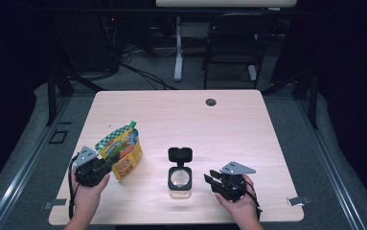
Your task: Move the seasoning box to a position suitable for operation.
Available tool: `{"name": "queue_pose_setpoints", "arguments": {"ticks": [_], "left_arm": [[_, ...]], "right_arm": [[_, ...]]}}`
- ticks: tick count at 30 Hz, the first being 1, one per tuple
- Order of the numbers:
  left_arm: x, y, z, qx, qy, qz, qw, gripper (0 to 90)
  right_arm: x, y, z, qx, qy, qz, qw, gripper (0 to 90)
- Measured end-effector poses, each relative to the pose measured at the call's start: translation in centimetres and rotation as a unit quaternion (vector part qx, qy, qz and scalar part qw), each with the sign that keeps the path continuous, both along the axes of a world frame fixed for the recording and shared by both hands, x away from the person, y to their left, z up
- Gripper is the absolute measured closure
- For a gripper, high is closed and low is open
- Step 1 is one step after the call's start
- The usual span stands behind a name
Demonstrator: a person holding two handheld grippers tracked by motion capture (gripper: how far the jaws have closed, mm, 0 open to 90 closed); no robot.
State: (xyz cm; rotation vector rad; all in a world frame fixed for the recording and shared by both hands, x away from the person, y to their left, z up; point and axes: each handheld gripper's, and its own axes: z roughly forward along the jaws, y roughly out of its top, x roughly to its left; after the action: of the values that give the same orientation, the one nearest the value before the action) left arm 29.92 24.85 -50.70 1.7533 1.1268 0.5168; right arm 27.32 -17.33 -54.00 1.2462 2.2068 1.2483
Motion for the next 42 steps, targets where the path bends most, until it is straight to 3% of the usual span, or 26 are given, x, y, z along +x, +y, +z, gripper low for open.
{"name": "queue_pose_setpoints", "arguments": {"ticks": [9,13,16,23,27,32,42], "left_arm": [[0.3,-1.2,0.8,0.022,-0.016,-0.026,0.9993,90.0],[0.1,-1.5,1.1,0.019,-0.016,-0.043,0.9988,90.0],[-0.3,-1.8,1.1,0.005,-0.018,-0.062,0.9979,90.0],[-0.7,-2.2,0.8,-0.018,-0.019,-0.110,0.9936,90.0],[-0.8,-1.7,0.6,-0.017,-0.016,-0.138,0.9901,90.0],[-1.2,-0.9,0.7,-0.018,-0.010,-0.153,0.9880,90.0],[-1.9,0.2,0.1,-0.022,-0.009,-0.160,0.9869,89.6]], "right_arm": [[0.2,0.0,0.0,0.005,0.000,0.001,1.0000,68.9],[0.2,0.0,0.0,0.005,0.000,0.002,1.0000,68.9],[0.2,0.0,0.0,0.005,0.000,0.002,1.0000,68.8],[0.1,0.1,0.0,0.005,0.000,0.002,1.0000,68.9],[0.1,0.0,0.0,0.005,0.001,0.002,1.0000,68.9],[0.1,-0.1,0.0,0.006,0.000,0.000,1.0000,68.8],[0.1,0.1,0.0,0.006,0.002,0.003,1.0000,68.6]]}}
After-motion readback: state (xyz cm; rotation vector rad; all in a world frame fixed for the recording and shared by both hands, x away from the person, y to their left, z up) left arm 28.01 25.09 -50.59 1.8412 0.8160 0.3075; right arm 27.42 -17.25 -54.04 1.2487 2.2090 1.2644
